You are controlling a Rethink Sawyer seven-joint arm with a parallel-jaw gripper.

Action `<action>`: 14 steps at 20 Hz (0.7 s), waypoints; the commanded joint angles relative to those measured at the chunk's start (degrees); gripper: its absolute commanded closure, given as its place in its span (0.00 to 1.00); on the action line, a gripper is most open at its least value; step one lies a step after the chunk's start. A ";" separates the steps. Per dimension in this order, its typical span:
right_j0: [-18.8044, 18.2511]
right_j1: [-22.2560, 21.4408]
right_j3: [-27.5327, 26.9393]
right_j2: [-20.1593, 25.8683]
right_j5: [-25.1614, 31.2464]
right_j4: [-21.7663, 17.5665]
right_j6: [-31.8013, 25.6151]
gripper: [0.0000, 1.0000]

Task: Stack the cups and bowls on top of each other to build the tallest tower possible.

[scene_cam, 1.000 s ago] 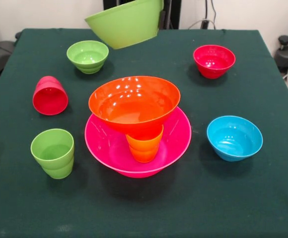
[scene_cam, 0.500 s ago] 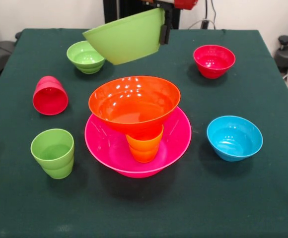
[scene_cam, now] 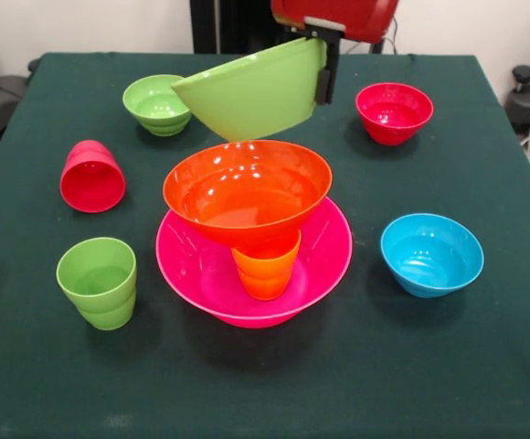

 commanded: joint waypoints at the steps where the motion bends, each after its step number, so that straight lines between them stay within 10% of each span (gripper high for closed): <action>1: 1.56 2.90 -5.97 1.76 6.48 0.57 -1.60 1.00; 14: -1.50 8.33 -12.17 3.61 6.35 -0.81 -9.06 1.00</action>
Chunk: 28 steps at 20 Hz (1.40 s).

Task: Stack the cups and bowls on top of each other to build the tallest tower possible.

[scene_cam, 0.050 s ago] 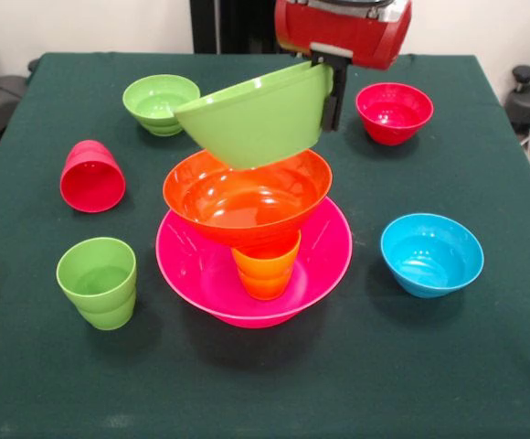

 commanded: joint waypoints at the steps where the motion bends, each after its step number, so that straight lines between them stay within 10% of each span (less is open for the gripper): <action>1: -1.95 4.66 -6.07 3.65 5.69 -1.10 -9.32 1.00; 28: 2.90 10.10 -13.54 1.62 9.10 -1.74 -5.62 1.00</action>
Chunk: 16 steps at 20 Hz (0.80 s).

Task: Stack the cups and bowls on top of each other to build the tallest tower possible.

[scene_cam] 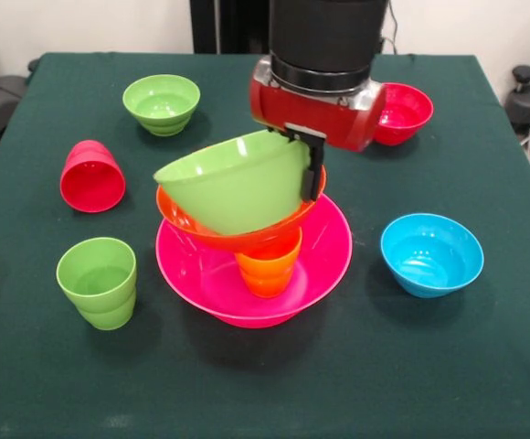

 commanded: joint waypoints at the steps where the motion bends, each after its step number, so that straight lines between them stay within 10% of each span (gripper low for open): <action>1: 2.76 0.36 -1.36 1.47 5.73 -1.46 -5.42 1.00; 16: 4.70 -2.76 2.88 0.53 3.63 -1.23 -4.91 1.00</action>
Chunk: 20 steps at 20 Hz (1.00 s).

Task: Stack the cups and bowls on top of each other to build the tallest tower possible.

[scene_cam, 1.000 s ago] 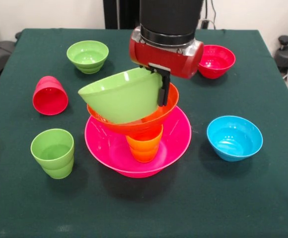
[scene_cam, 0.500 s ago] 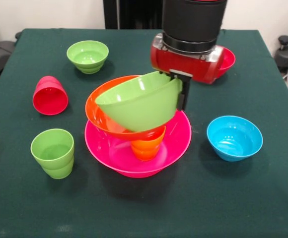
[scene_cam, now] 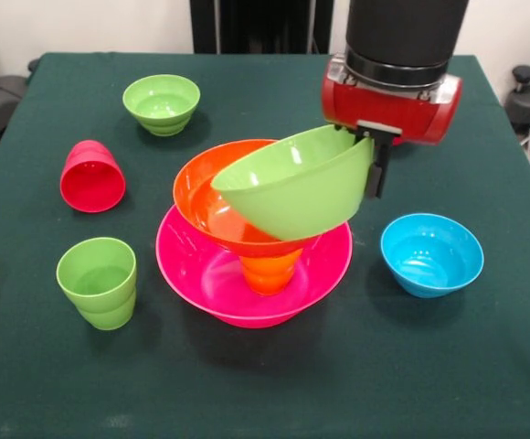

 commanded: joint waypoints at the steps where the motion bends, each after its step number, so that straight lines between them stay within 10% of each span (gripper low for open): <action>1: 0.49 -2.28 3.28 0.53 3.40 -1.29 -5.00 1.00; 20: -0.11 -3.01 5.38 0.34 0.91 -1.77 -4.56 1.00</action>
